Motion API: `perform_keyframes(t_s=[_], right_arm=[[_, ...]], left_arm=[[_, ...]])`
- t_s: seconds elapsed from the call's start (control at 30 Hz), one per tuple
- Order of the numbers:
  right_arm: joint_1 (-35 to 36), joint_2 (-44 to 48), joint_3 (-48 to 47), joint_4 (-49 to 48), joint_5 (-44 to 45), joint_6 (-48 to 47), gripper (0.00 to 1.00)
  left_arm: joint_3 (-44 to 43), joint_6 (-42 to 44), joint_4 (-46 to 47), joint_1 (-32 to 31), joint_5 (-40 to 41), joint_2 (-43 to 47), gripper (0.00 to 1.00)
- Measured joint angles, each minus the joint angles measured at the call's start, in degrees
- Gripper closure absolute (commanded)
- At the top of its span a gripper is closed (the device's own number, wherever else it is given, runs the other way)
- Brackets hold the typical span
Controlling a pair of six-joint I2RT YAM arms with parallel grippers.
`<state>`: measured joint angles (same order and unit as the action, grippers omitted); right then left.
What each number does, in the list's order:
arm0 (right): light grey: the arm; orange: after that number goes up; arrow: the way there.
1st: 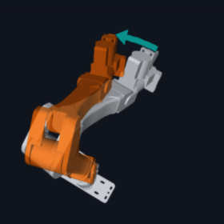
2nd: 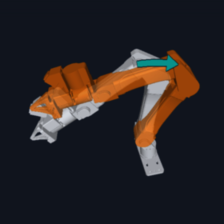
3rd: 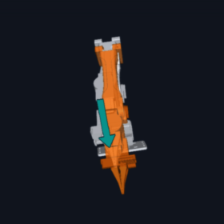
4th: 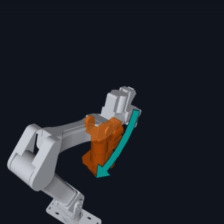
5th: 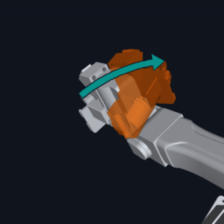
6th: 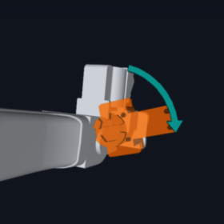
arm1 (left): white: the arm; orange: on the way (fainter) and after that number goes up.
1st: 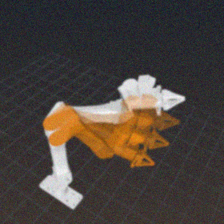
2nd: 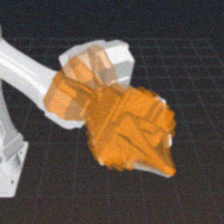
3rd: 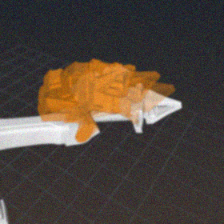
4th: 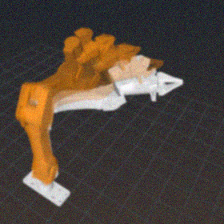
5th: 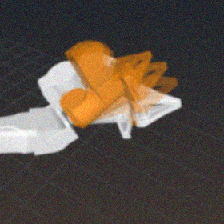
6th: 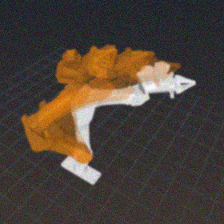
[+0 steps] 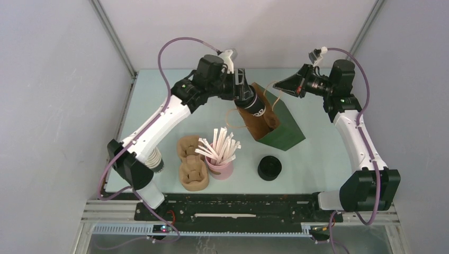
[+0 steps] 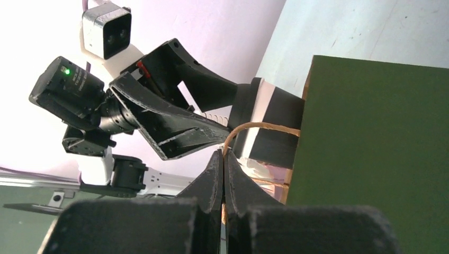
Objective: Pack the takeout coffee
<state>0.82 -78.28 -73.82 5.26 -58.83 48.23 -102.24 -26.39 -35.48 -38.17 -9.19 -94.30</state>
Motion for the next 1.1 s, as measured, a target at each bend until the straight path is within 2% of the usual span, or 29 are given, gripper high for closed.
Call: perform_keyframes(t_s=[0.27,0.47,0.77,1.1], right_arm=[[-3.06,1.18,5.07,-1.27,-0.04,6.03,1.0],[-4.42,1.38,7.15,-1.57,0.09,9.94,1.0],[-7.28,1.95,7.15,-1.16,0.57,12.31,1.0],[-10.12,1.95,7.15,0.52,2.97,13.9,1.0]], left_arm=[[0.79,-0.59,2.99,-2.27,4.85,-0.83,0.74],[8.48,-2.47,9.2,-2.99,8.07,-0.55,0.75],[11.96,-4.33,14.21,-4.83,10.78,-0.52,0.75],[10.54,-4.7,15.28,-5.18,11.17,-2.99,0.76]])
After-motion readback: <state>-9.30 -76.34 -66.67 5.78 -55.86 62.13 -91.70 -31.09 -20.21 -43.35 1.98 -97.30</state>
